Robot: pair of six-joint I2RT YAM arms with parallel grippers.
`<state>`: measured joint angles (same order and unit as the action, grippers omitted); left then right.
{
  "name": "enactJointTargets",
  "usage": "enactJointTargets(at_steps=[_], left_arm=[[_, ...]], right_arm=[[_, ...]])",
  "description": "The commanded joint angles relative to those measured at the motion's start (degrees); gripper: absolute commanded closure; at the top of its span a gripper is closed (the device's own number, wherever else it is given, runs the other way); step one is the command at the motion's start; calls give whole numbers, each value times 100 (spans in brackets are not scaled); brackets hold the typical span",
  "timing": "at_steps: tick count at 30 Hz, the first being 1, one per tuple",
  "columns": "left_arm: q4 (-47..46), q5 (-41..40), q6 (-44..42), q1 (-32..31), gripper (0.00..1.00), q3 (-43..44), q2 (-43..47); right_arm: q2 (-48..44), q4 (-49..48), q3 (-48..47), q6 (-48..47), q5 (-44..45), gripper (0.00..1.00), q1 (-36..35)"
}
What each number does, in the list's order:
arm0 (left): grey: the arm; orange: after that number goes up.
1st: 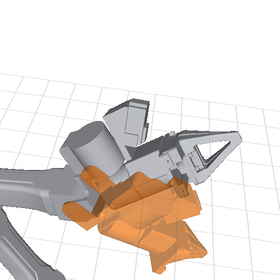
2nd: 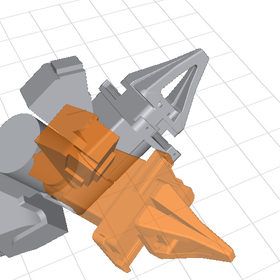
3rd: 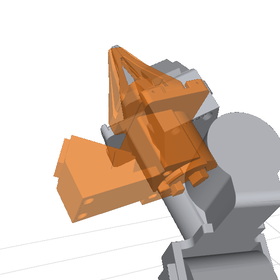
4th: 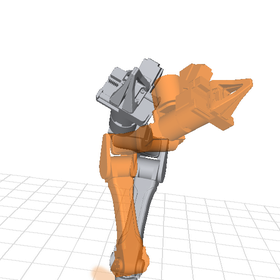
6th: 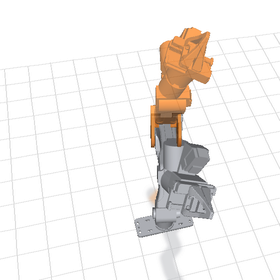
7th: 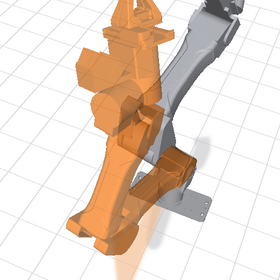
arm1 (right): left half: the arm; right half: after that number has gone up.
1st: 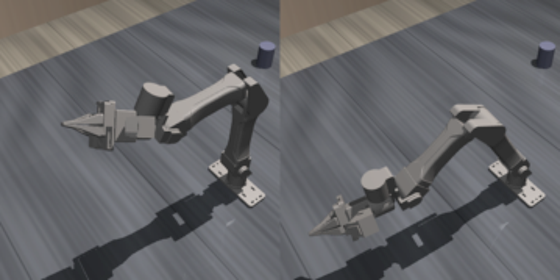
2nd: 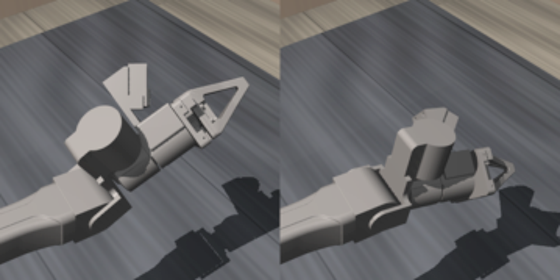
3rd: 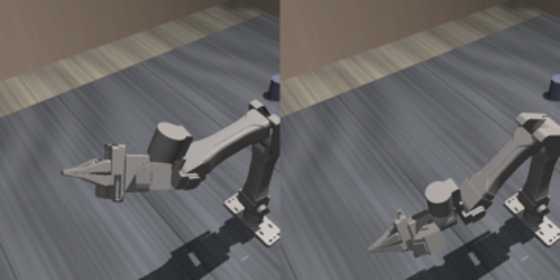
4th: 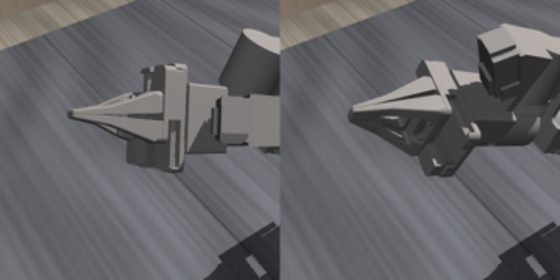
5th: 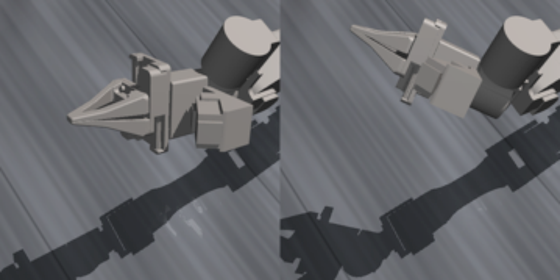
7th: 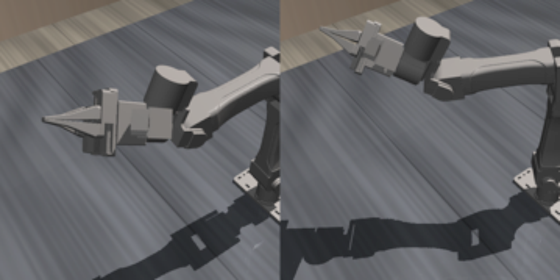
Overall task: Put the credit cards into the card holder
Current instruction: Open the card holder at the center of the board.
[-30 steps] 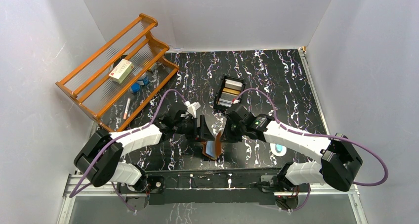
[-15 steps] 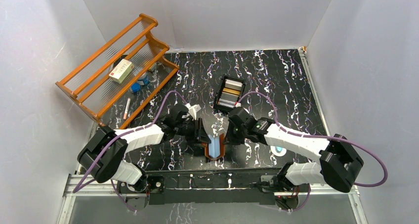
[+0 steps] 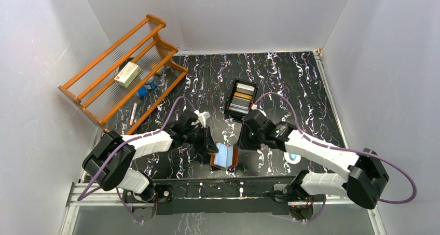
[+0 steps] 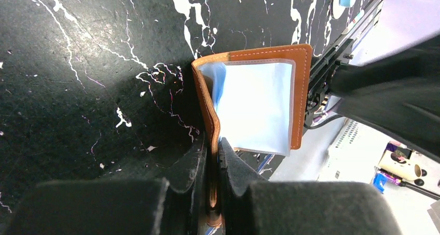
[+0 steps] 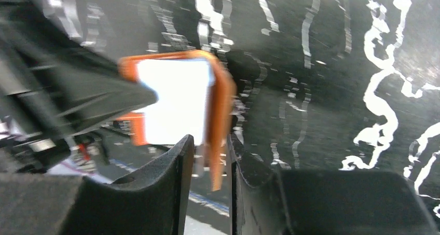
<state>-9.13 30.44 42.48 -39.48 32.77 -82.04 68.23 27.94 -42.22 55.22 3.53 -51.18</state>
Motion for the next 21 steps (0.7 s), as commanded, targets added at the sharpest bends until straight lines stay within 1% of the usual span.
enactJointTargets(at_steps=[1,4,5,8,10,12,14,17,18,21], left_arm=[[73,-3,30,11,100,143,288],[112,-32,98,3,100,231,338],[120,-49,114,3,100,240,486],[117,-102,137,3,100,244,542],[22,-92,157,2,100,187,525],[-106,-103,204,2,100,89,478],[-48,-228,141,7,100,46,410],[323,-535,-266,7,99,86,391],[458,-639,-360,17,98,82,391],[476,-678,-467,23,94,29,391]], right_arm=[[-513,76,-794,-29,-73,63,-135],[-429,-450,-687,36,-252,66,-262],[-367,-712,-593,59,-393,67,-276],[-94,-1330,-374,103,-607,72,-306],[123,-1397,-314,63,-486,77,-314],[343,-1433,-243,-29,-344,80,-307],[547,-1422,-144,-104,-166,81,-300],[838,-1417,138,-201,-10,83,-226],[909,-1498,268,-219,-21,84,-195],[1072,-1777,615,-243,-48,85,-149]])
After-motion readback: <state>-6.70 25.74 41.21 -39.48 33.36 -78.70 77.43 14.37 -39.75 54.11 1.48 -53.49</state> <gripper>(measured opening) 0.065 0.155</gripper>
